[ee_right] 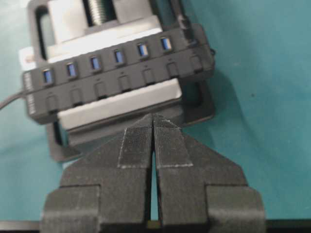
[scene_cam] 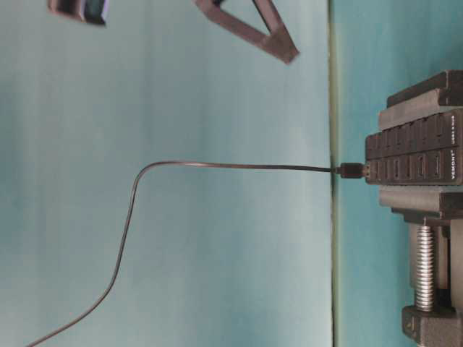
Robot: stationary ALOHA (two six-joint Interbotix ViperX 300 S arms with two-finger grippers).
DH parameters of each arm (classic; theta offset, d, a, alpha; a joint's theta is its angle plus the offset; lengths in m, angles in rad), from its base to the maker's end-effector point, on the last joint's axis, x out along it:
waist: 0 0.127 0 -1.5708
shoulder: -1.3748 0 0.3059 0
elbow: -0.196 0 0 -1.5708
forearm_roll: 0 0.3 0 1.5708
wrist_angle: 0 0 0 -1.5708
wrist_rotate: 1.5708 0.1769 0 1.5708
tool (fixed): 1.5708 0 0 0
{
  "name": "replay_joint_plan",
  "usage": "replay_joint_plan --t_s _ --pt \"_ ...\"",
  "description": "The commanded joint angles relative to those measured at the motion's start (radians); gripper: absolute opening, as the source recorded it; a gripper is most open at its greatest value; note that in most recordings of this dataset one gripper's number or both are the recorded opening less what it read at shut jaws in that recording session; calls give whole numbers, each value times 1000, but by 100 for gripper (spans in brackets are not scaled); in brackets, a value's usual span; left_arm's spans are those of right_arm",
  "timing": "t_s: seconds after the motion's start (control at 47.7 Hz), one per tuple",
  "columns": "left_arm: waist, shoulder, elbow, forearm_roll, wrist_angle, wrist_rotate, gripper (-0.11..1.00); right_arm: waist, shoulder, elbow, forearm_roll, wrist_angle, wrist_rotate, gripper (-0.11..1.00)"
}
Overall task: Insert the USB into the second port from the front of the fixed hub.
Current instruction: 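Move the right gripper over the USB plug at the hub's front port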
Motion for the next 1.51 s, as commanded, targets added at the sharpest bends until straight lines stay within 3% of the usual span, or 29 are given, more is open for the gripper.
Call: replay_joint_plan --t_s 0.0,0.503,1.026,1.487 --pt "-2 12 -37 2 38 0 0 -8 20 -41 -5 8 2 -1" --pt "0 11 -43 2 92 -2 0 -26 169 -170 -55 60 -12 -1" --pt "0 8 -40 2 87 -2 0 -51 264 -242 -57 63 -124 -1" --pt "0 14 -41 2 87 -2 0 -66 322 -282 -55 61 -140 -1"
